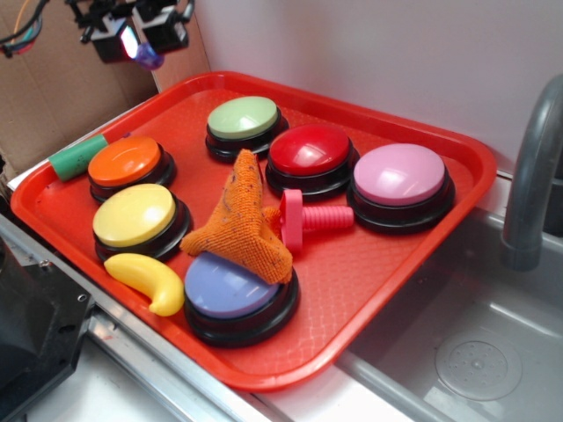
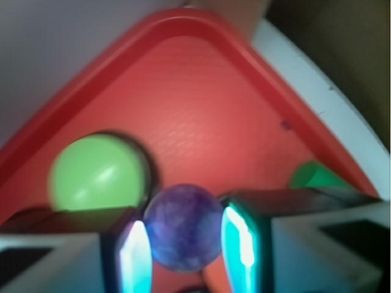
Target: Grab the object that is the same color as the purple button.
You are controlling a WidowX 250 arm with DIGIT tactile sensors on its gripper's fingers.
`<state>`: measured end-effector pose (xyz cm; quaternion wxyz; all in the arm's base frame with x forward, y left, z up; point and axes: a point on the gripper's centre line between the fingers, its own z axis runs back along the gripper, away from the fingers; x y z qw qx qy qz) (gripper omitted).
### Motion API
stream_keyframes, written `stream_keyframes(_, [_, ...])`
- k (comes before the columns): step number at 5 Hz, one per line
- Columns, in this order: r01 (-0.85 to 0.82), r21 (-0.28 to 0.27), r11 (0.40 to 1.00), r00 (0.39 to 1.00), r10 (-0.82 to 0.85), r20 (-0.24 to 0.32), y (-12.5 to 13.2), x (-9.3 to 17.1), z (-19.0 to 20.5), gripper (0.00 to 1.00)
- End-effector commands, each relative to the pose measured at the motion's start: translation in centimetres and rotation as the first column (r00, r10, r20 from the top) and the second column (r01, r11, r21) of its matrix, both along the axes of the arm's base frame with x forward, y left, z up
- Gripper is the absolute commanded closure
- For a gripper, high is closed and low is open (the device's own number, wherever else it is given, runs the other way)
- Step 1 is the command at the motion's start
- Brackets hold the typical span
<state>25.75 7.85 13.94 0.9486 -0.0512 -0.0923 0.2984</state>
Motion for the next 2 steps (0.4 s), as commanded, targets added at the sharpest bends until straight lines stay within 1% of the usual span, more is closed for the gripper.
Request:
stream_keyframes(1, [0.127,-0.065,0.990,0.990,-0.123,0.067,-3.24,-1.53,1.94,1.00])
stream_keyframes(2, [0.170,-0.058,0.984,0.985,-0.168,0.039,-4.13,-1.91,1.84,1.00])
